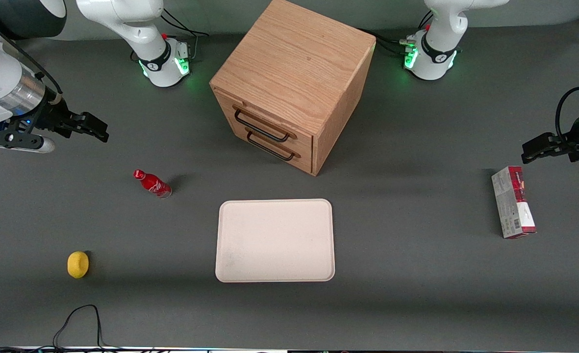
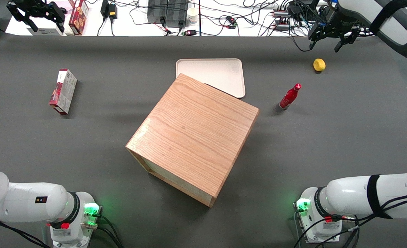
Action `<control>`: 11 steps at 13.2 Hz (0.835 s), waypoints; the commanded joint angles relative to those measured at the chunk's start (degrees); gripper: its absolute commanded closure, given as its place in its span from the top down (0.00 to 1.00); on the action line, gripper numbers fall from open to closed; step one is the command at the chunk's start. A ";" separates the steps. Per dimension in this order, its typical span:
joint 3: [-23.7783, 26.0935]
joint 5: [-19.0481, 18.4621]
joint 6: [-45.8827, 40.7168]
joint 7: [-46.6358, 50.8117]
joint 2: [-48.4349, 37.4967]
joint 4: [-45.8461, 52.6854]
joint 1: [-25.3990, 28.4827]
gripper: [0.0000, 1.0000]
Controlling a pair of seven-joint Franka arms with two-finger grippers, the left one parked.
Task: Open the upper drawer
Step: 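Move the right gripper toward the black handle of the upper drawer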
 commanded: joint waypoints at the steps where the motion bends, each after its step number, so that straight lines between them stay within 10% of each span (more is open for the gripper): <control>1: -0.02 -0.88 -1.14 1.28 1.35 1.96 0.43 1.00; 11: 14.99 0.62 -7.73 -4.34 14.09 20.16 1.22 1.00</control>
